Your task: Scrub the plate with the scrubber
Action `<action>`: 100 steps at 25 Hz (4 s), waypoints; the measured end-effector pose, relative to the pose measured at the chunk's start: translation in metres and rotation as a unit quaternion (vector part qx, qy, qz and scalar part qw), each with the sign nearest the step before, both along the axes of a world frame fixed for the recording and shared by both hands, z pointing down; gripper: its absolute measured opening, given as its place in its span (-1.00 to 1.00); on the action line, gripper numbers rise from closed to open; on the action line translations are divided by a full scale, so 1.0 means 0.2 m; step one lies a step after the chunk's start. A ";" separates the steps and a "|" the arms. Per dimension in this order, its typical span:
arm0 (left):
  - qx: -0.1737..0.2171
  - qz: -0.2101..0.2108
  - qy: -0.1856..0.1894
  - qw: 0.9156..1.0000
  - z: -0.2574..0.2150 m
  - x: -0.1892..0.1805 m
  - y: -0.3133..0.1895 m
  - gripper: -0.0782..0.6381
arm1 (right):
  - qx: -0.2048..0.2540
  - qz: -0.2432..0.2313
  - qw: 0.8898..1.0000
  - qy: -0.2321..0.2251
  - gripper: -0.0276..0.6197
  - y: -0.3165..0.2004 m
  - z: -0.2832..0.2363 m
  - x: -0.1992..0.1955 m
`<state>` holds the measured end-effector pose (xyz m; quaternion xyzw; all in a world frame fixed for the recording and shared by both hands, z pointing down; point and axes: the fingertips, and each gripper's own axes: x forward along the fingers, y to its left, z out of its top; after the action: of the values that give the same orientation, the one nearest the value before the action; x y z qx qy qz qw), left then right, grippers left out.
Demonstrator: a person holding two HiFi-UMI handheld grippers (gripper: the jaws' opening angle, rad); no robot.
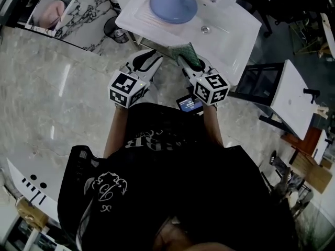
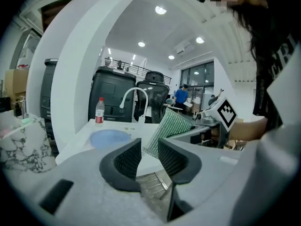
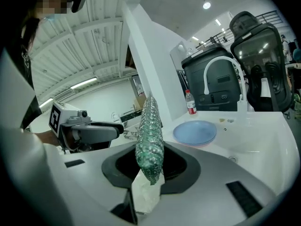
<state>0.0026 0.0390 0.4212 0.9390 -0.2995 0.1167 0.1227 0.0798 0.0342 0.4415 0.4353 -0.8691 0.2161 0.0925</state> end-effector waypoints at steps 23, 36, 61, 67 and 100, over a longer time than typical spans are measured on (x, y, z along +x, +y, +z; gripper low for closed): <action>-0.053 0.143 -0.037 0.988 0.34 -0.05 -0.77 -0.49 | -0.032 0.148 0.988 0.017 -0.64 -0.69 0.02 0.07; -0.024 0.194 -0.134 0.972 0.58 0.17 -0.89 -0.48 | -0.037 0.127 0.990 0.037 -0.64 -0.89 0.02 0.32; 0.012 0.266 -0.330 0.906 0.97 0.21 -1.07 -0.55 | -0.058 -0.050 0.987 0.140 -0.64 -1.73 0.37 0.20; -0.007 0.260 -0.315 0.913 0.97 0.16 -1.10 -0.55 | -0.025 -0.091 0.975 0.203 -0.64 -1.90 0.52 0.08; -0.026 0.203 -0.274 0.940 0.92 0.16 -1.06 -0.54 | -0.061 -0.298 0.938 0.169 -0.64 -1.43 0.73 -0.34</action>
<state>0.0350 -0.1725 0.6053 0.9080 -0.1213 0.3997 0.0335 0.0112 -0.2527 0.5868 0.1803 -0.9155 0.1543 0.3250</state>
